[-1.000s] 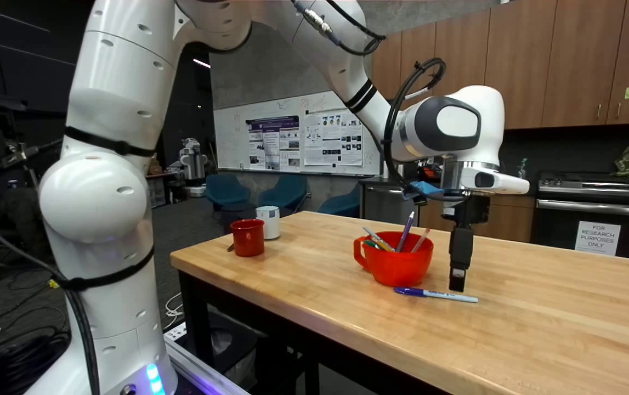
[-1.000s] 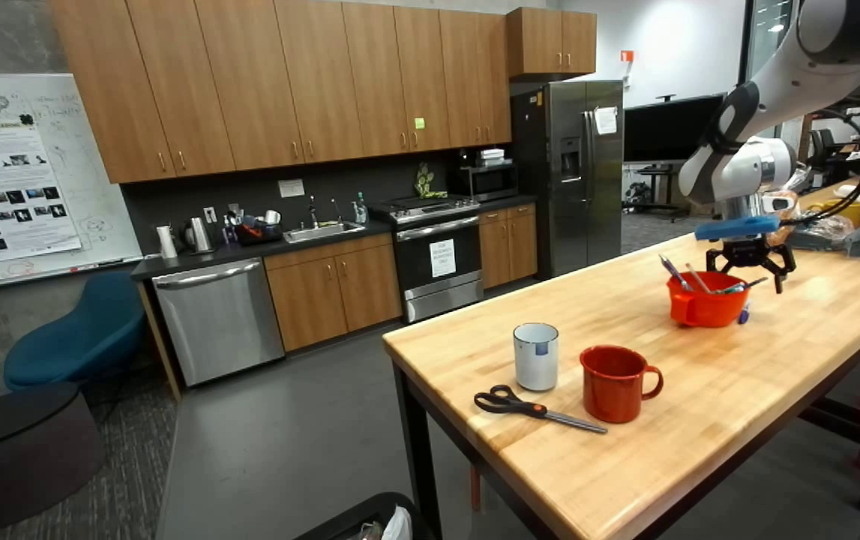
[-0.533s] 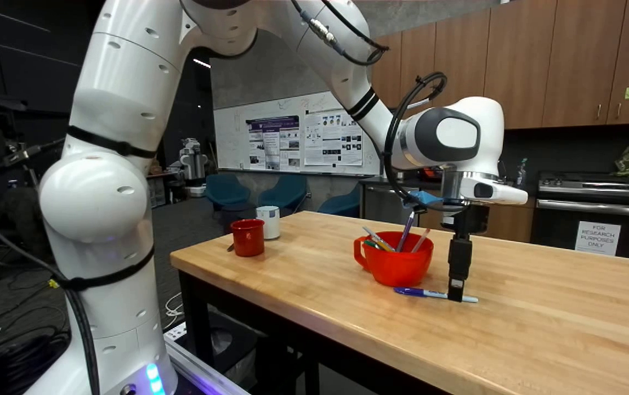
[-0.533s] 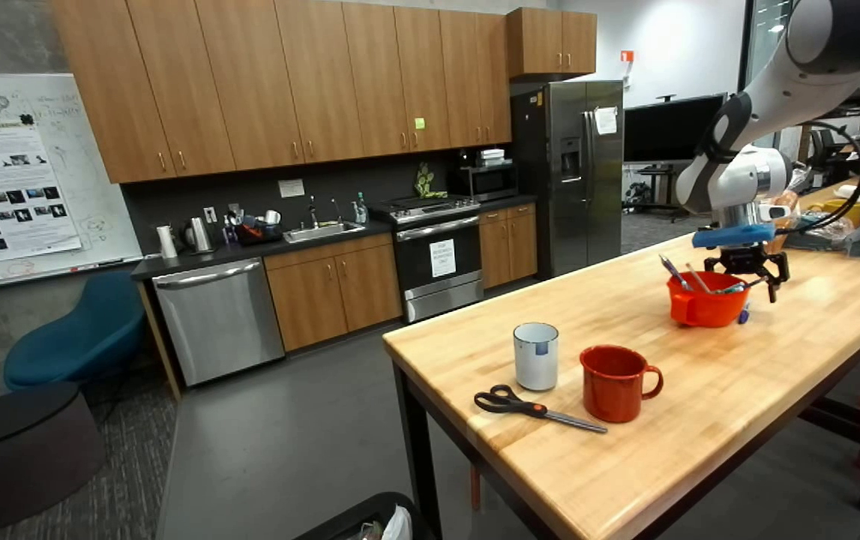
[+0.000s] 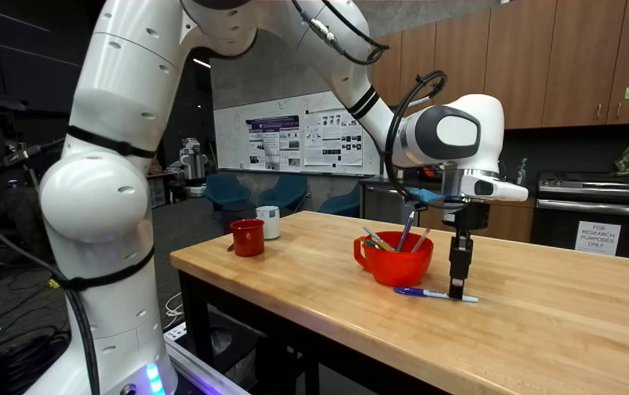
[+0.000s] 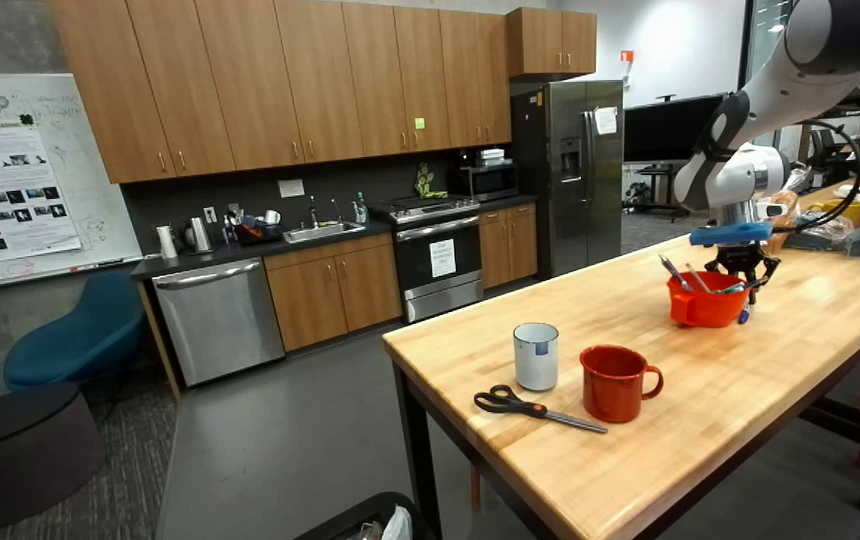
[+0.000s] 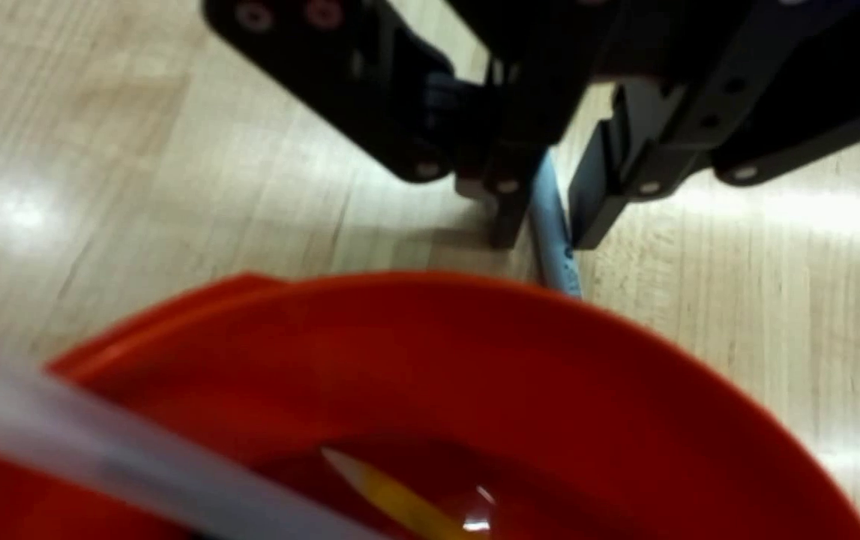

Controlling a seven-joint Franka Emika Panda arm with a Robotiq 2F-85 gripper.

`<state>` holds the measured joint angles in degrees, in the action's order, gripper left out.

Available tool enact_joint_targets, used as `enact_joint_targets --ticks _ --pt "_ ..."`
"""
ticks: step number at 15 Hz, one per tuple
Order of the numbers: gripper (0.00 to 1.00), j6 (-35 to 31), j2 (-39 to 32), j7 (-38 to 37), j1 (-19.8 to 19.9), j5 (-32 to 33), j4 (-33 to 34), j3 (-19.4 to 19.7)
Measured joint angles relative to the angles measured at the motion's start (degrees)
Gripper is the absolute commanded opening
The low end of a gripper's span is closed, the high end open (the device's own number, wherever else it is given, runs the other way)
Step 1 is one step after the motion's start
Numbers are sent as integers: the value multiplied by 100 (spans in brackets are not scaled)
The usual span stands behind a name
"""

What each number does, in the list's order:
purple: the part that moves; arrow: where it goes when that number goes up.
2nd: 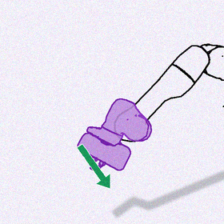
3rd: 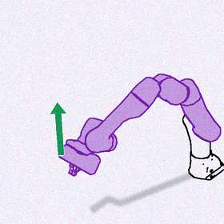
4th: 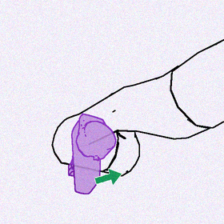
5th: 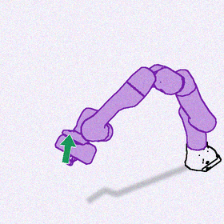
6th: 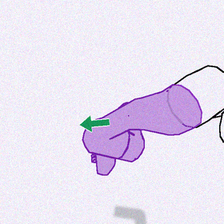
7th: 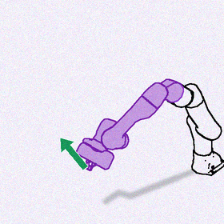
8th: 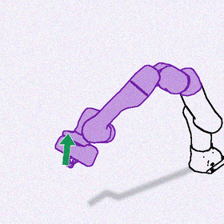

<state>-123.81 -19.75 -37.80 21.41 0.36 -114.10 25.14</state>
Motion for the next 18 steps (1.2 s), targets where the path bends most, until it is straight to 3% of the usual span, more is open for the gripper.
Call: enact_joint_targets --ticks 10,18 --pt "3 3 66 249 155 -56 56 87" --pt "3 5 977 471 121 397 615 147"
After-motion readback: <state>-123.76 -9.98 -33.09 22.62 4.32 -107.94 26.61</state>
